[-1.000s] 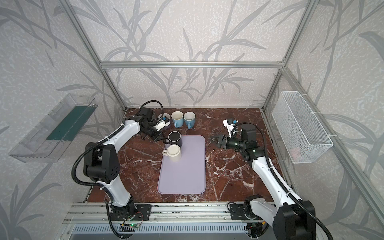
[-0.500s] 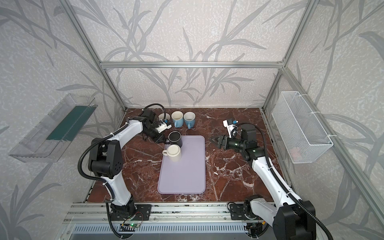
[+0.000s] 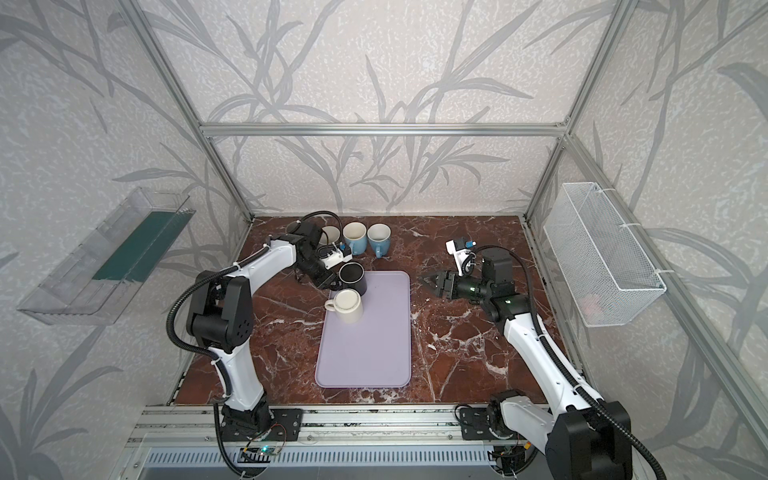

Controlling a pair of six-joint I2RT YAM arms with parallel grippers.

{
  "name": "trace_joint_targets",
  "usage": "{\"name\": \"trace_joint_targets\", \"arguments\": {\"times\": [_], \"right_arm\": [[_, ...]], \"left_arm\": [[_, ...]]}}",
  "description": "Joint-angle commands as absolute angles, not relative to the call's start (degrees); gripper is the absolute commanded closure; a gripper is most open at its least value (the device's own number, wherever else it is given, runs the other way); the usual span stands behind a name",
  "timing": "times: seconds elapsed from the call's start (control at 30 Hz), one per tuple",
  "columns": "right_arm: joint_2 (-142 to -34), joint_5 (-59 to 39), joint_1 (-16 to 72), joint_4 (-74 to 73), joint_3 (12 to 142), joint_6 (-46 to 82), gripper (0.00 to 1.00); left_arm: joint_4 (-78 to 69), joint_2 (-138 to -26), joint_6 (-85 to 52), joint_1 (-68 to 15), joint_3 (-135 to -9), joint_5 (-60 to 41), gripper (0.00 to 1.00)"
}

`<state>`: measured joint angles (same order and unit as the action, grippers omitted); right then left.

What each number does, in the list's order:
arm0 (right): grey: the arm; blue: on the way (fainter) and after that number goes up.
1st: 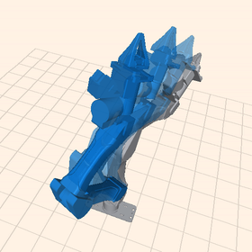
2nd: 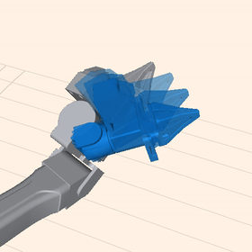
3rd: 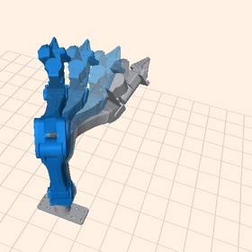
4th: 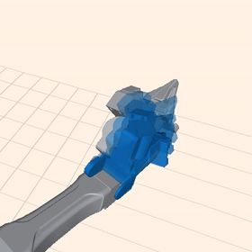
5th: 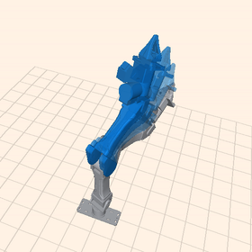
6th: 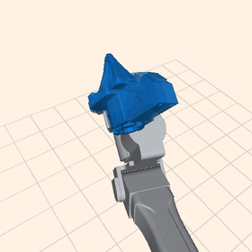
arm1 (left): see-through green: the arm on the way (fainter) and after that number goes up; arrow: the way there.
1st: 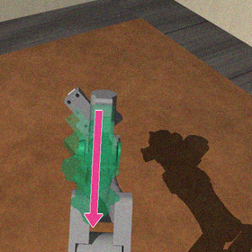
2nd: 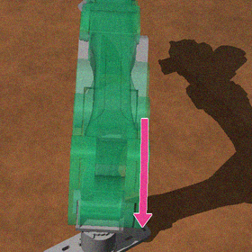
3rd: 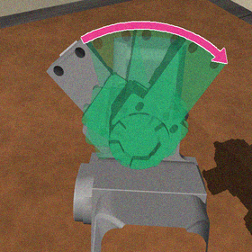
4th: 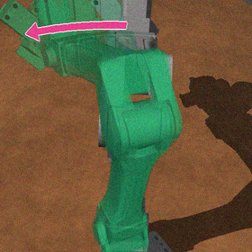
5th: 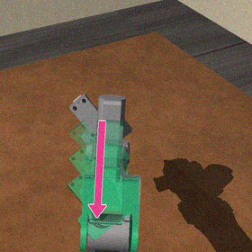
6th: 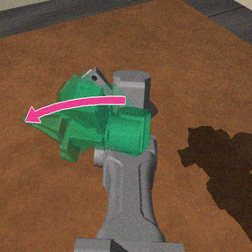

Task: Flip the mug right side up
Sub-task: 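Lower the left gripper onto the black mug's handle and close it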

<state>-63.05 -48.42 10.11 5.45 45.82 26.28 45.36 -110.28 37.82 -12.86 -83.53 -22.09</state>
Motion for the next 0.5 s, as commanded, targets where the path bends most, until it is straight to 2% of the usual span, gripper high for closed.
{"name": "trace_joint_targets", "arguments": {"times": [0.0,0.47], "right_arm": [[-62.67,-48.20,9.86,5.82,46.76,25.53,0.34],[-62.40,-48.16,9.87,5.06,45.79,25.78,0.34]], "left_arm": [[46.25,-110.74,40.50,-14.03,-84.91,-21.05,0.65],[46.67,-111.80,39.09,-16.08,-86.82,-15.97,0.76]]}}
